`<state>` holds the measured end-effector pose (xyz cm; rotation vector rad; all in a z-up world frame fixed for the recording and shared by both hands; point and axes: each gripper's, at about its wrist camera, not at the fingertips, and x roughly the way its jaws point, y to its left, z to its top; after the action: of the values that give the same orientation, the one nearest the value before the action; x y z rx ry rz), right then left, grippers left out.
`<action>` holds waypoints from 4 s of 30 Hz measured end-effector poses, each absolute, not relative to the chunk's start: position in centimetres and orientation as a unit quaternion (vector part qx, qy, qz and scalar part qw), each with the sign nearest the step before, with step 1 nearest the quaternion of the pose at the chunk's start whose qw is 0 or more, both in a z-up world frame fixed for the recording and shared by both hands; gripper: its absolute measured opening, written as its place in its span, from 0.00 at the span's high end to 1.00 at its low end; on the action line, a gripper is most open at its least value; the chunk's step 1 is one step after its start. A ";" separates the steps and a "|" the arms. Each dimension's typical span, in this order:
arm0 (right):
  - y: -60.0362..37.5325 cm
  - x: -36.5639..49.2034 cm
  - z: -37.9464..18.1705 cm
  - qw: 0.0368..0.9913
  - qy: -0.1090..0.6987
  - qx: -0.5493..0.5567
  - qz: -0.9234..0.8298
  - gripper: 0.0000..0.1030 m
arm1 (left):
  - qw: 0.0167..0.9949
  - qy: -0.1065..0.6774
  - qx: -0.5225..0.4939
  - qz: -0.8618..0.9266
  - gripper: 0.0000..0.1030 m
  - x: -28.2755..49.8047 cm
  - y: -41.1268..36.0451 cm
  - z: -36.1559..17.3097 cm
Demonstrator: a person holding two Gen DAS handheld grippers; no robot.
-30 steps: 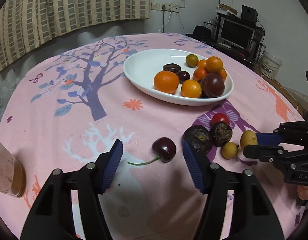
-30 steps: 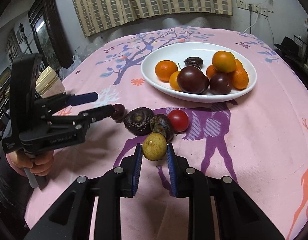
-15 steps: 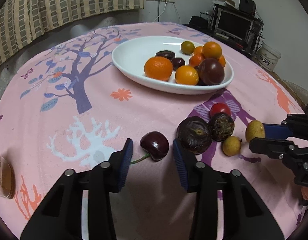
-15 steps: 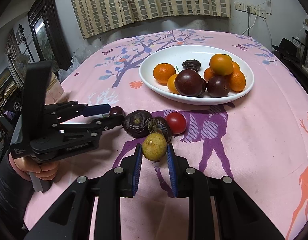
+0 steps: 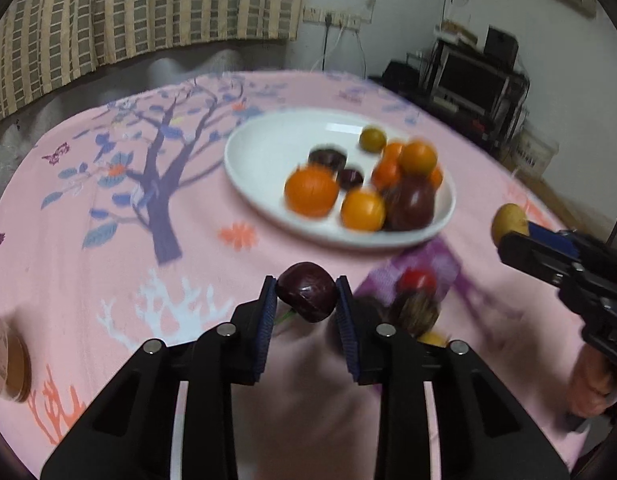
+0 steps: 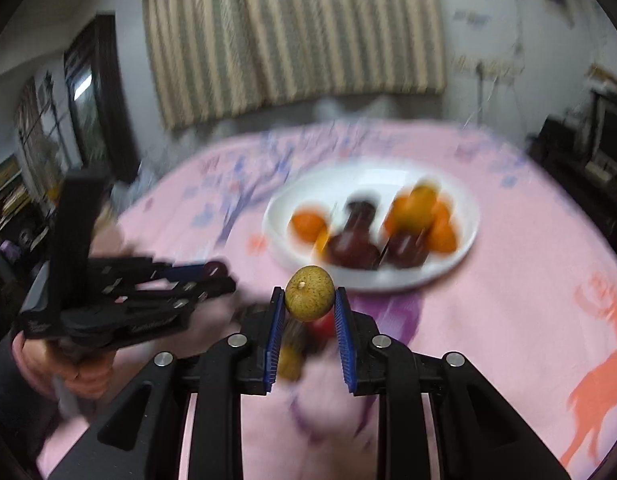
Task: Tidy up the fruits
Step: 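Drop the cherry and yellow fruit onto the white plate and withdraw, then grasp a mangosteen with the left tool while the right tool grasps a small yellow fruit, then carry the mangosteen and yellow fruit to the white plate and release both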
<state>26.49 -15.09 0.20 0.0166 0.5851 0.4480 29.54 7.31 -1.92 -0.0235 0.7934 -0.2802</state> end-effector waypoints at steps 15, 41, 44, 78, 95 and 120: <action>-13.2 35.4 0.0 0.929 0.285 0.008 0.237 0.61 | 0.914 0.400 -0.049 -0.045 0.24 42.2 5.6 0.3; -10.7 26.9 -4.7 0.855 0.439 -0.065 0.271 0.56 | 0.919 0.380 -0.102 0.030 0.05 26.6 12.5 -2.7; -10.4 26.9 -5.3 0.849 0.448 -0.070 0.271 0.56 | 0.916 0.384 -0.112 0.030 0.05 26.6 12.7 -2.8; -12.9 26.6 -2.4 0.872 0.405 -0.031 0.275 0.75 | 0.909 0.408 -0.056 -0.059 0.05 26.4 8.9 -4.2; -14.4 26.6 -1.5 0.881 0.392 -0.012 0.264 0.75 | 0.886 0.432 0.075 -0.153 0.43 28.1 2.7 -6.4; -17.2 35.2 1.5 0.922 0.315 0.062 0.218 0.75 | 0.926 0.353 0.011 -0.136 0.59 35.2 3.2 1.6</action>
<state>35.16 -17.18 1.46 0.1273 0.6473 0.4468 35.19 3.21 1.55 0.0223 0.7245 -0.2790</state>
